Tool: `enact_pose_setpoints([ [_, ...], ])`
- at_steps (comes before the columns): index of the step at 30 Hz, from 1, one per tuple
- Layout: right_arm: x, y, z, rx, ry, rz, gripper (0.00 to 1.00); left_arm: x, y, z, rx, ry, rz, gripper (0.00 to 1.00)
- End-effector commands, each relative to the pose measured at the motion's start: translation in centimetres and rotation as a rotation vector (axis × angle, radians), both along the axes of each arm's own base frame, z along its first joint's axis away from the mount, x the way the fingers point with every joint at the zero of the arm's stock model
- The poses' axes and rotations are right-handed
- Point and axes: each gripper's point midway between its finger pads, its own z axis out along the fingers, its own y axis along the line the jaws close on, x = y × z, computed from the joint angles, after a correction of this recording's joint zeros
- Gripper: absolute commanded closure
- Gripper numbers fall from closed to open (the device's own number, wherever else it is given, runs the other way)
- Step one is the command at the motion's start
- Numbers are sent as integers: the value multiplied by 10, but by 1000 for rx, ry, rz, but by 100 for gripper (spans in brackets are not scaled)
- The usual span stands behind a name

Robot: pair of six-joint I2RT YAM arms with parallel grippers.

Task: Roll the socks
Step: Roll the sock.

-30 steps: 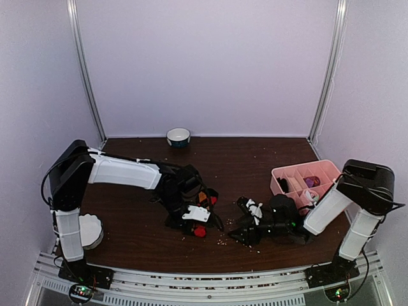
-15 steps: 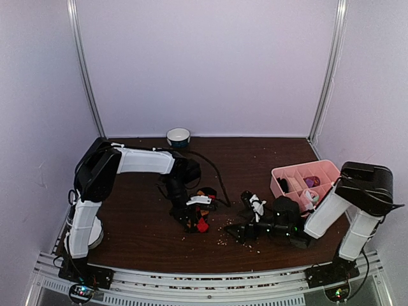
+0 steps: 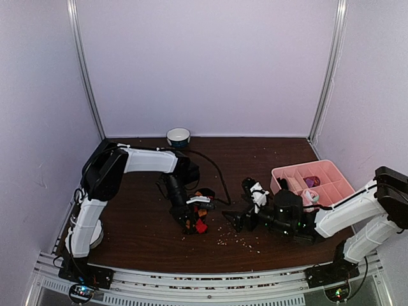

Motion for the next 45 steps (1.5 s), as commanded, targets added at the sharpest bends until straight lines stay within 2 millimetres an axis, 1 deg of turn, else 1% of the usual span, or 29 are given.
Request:
enact_pose_setpoints([
  [1,-8,-9,-38,-131,43,29,1,-3,7,-11,42,51,16,97],
  [2,-18,-3,-46,-213,10,69,0,-3,8,-11,44,54,16,97],
  [4,-32,9,-50,-304,-84,116,0,-4,9,-14,52,56,14,97],
  [6,-52,24,-55,-317,-161,247,6,-3,10,-16,63,51,11,97],
  [8,-64,37,-54,-276,-207,343,14,-1,12,-17,71,43,9,97],
  [10,-65,51,-55,-273,-250,391,20,-1,12,-19,78,39,6,96],
  [11,-62,64,-52,-275,-271,411,23,-1,13,-19,80,38,8,96],
  [15,-57,97,-58,-311,-317,506,33,-2,15,-18,86,39,2,96],
  [17,-52,108,-61,-320,-319,544,39,-3,16,-19,89,41,-3,96],
  [19,-47,115,-67,-330,-313,569,45,-3,18,-19,91,39,-7,96],
  [23,-44,121,-82,-374,-288,630,55,-5,20,-18,93,42,-19,94],
  [29,-43,124,-99,-421,-257,670,61,-7,22,-18,91,42,-29,93],
  [30,-42,124,-103,-425,-248,673,64,-7,22,-18,92,42,-29,93],
  [32,-43,125,-106,-428,-235,686,70,-7,23,-19,94,37,-31,93],
  [36,-45,125,-109,-424,-205,692,87,-4,23,-19,96,7,-30,91],
  [39,-49,122,-109,-410,-178,689,90,2,25,-19,105,-44,-26,90],
  [42,-55,118,-109,-394,-140,701,95,8,27,-21,119,-86,-19,88],
  [44,-59,116,-111,-385,-88,707,100,11,26,-20,117,-103,-14,83],
  [45,-60,115,-113,-381,-51,701,100,12,26,-18,114,-115,-11,80],
])
